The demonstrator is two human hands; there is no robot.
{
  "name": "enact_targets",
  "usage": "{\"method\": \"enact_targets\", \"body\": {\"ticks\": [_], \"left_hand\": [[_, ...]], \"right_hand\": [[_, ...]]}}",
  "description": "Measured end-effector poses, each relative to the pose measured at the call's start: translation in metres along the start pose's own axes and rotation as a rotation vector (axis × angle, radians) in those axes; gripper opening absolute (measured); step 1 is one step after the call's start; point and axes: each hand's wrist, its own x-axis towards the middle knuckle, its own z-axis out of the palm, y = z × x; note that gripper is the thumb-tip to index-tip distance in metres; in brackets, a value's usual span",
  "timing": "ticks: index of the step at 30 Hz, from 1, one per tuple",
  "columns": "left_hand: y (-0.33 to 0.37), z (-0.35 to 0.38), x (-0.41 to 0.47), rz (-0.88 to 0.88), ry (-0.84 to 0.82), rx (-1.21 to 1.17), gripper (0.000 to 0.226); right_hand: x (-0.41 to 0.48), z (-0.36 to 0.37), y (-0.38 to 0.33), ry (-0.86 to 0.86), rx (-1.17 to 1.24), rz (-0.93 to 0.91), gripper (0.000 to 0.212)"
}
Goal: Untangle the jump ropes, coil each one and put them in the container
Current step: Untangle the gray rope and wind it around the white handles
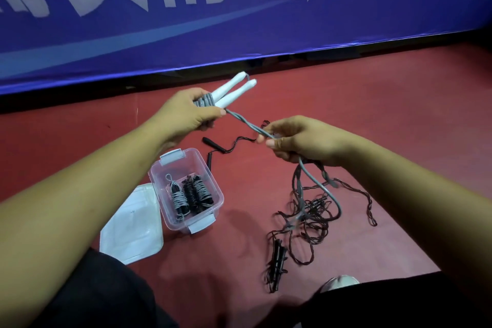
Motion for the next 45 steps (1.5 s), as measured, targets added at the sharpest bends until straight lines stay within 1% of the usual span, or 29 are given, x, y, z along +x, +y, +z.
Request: {"method": "enact_targets", "body": {"ticks": [2,5,8,10,13,15,18,20,22,24,26,28,29,32,35,37,38,40,43,45], "left_hand": [[-0.006,-0.006,0.007,-0.011,0.037,0.032,0.023],[-0.013,-0.013,0.017,-0.031,0.09,0.126,0.022],[-0.024,-0.025,0.024,-0.083,0.191,0.173,0.025],[-0.029,-0.032,0.025,-0.072,0.188,0.289,0.027],[-0.034,-0.03,0.021,-0.03,0.103,0.518,0.033],[-0.035,-0.026,0.02,0.011,0.052,0.659,0.037],[-0.038,-0.021,0.021,0.089,0.053,0.903,0.042],[-0.042,-0.016,0.022,0.124,0.02,1.003,0.04],[-0.044,-0.008,0.02,0.136,-0.042,1.049,0.037],[-0.044,0.002,0.014,0.139,-0.133,1.098,0.035],[-0.047,0.018,0.005,0.144,-0.273,1.193,0.046],[-0.053,0.037,-0.005,0.195,-0.392,1.289,0.055],[-0.056,0.046,-0.009,0.24,-0.442,1.307,0.054],[-0.055,0.06,-0.016,0.316,-0.568,1.284,0.043],[-0.043,0.055,-0.016,0.419,-0.672,1.251,0.036],[-0.037,0.047,-0.016,0.479,-0.673,1.223,0.035],[-0.034,0.042,-0.016,0.491,-0.662,1.168,0.035],[-0.027,0.036,-0.019,0.492,-0.644,1.021,0.035],[-0.014,0.036,-0.028,0.493,-0.609,0.853,0.036],[-0.005,0.037,-0.035,0.455,-0.572,0.722,0.036]], "right_hand": [[0.004,0.008,0.0,0.017,0.108,0.05,0.022],[0.003,0.015,-0.006,-0.035,0.264,0.132,0.016],[-0.004,0.017,-0.012,-0.102,0.238,0.156,0.018],[-0.01,0.019,-0.015,-0.102,0.183,0.129,0.015],[-0.017,0.018,-0.023,-0.054,0.072,0.054,0.017],[-0.019,0.017,-0.027,0.009,0.012,0.011,0.019],[-0.018,0.016,-0.027,0.085,-0.007,-0.034,0.02],[-0.017,0.016,-0.028,0.095,-0.043,-0.061,0.021],[-0.017,0.014,-0.032,0.102,-0.091,-0.085,0.023],[-0.015,0.01,-0.033,0.142,-0.114,-0.113,0.022],[-0.012,0.006,-0.029,0.187,-0.087,-0.131,0.024],[-0.009,0.004,-0.023,0.223,-0.066,-0.129,0.027],[-0.008,0.002,-0.021,0.244,-0.081,-0.124,0.027],[-0.005,-0.005,-0.018,0.301,-0.173,-0.12,0.028],[-0.002,-0.015,-0.014,0.325,-0.184,-0.131,0.028],[-0.001,-0.022,-0.009,0.341,-0.159,-0.138,0.025],[0.0,-0.026,-0.007,0.355,-0.148,-0.137,0.025],[0.001,-0.033,-0.001,0.379,-0.136,-0.127,0.027],[0.003,-0.039,0.01,0.392,-0.135,-0.109,0.038],[0.004,-0.042,0.015,0.398,-0.144,-0.1,0.038]]}}
